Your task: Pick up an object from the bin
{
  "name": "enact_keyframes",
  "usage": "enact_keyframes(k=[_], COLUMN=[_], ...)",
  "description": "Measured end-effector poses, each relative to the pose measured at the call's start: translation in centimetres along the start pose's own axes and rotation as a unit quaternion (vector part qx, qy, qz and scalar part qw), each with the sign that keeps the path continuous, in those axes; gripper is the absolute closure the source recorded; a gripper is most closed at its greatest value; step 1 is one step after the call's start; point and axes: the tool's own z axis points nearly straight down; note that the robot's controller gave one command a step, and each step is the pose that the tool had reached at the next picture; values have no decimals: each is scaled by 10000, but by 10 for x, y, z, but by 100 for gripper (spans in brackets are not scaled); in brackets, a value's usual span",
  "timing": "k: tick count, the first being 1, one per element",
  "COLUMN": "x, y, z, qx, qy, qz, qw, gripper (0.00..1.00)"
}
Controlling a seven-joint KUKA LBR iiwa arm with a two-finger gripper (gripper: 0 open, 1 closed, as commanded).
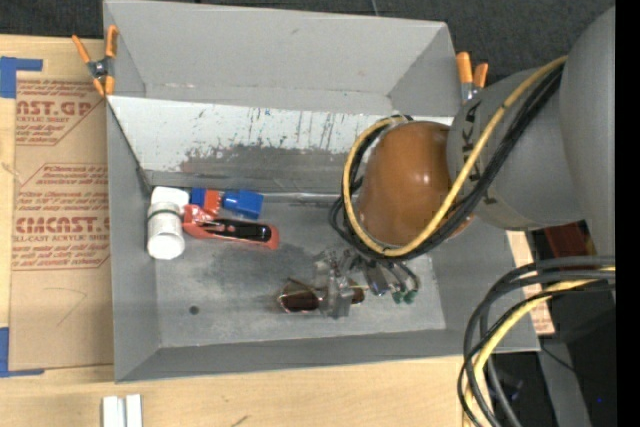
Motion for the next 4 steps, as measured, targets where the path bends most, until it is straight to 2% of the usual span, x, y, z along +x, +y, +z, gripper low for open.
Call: enact_keyframes(k=[1, 2, 3, 4], x=[-2, 4, -14, -20], y=[0, 0, -20, -27], z=[-2, -21, -86, -127], qx=[3, -9, -4, 9], qy=[-35, 63, -13, -39], qz=[-28, -5, -151, -140], qw=[10000, 10000, 9999, 9999], gripper=[100, 100, 100, 100])
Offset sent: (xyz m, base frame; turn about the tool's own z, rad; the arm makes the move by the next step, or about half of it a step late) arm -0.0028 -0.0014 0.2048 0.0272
